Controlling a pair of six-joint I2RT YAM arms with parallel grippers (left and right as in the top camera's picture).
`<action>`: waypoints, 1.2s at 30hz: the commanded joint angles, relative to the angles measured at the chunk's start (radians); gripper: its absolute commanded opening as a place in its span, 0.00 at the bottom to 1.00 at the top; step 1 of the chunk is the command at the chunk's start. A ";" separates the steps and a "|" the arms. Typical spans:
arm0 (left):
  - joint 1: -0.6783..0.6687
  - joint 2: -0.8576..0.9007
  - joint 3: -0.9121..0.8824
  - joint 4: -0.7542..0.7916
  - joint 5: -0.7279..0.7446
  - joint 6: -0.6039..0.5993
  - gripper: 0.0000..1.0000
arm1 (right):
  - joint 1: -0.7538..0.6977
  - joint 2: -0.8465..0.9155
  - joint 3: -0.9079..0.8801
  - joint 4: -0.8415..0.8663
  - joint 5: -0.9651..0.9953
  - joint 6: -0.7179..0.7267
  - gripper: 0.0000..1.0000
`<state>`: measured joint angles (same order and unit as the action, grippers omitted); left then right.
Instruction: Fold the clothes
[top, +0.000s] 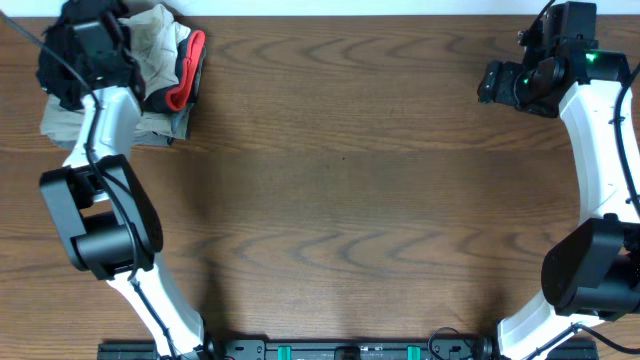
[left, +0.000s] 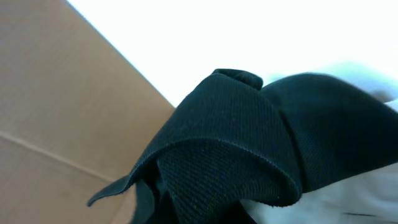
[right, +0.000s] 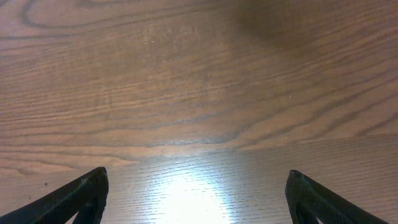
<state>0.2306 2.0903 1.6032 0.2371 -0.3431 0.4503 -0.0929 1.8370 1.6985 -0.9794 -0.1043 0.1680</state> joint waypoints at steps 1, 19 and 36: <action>-0.035 -0.013 0.024 -0.010 0.003 -0.073 0.06 | 0.009 0.001 -0.007 -0.001 -0.005 -0.004 0.89; -0.143 -0.006 0.024 -0.117 0.070 -0.339 0.06 | 0.009 0.001 -0.007 0.000 -0.005 -0.004 0.89; -0.206 -0.111 0.024 -0.180 0.069 -0.351 0.98 | 0.009 0.001 -0.007 0.019 -0.005 -0.013 0.95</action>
<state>0.0498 2.0781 1.6032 0.0753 -0.2829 0.1219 -0.0929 1.8370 1.6985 -0.9710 -0.1043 0.1680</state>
